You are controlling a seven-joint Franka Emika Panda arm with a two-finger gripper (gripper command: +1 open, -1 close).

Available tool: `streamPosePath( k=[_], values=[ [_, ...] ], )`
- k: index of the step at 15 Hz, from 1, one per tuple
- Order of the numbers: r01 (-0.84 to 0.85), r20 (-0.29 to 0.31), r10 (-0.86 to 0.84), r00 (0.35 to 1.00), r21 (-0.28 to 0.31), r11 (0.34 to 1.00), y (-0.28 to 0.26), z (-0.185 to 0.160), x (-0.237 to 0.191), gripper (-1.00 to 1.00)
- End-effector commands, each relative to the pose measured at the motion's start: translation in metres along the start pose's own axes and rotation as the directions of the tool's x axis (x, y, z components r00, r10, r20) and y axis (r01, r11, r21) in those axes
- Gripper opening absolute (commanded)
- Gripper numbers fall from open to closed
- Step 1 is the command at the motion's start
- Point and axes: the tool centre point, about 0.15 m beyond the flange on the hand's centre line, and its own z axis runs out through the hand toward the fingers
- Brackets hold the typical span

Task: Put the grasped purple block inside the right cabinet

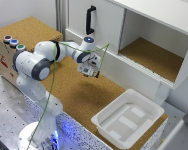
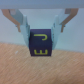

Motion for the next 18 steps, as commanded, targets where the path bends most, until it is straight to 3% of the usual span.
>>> streamPosePath(
  k=[1, 6, 7, 9, 12, 18],
  values=[
    [-0.092, 0.017, 0.094, 0.995, -0.081, 0.992, 0.094, -0.084, 0.042, -1.00],
    [-0.060, -0.138, 0.043, 0.990, -0.124, 0.990, 0.186, -0.135, 0.083, -1.00],
    [-0.048, -0.155, 0.032, 0.987, -0.097, 0.994, 0.207, -0.136, 0.088, -1.00],
    [-0.001, -0.190, -0.011, 0.982, -0.063, 0.998, 0.243, -0.126, 0.097, -1.00],
    [0.090, -0.196, -0.089, 0.976, -0.004, 0.996, 0.272, -0.104, 0.120, -1.00],
    [0.138, -0.307, -0.123, 0.944, 0.028, 0.990, 0.290, -0.080, 0.162, -1.00]
  ],
)
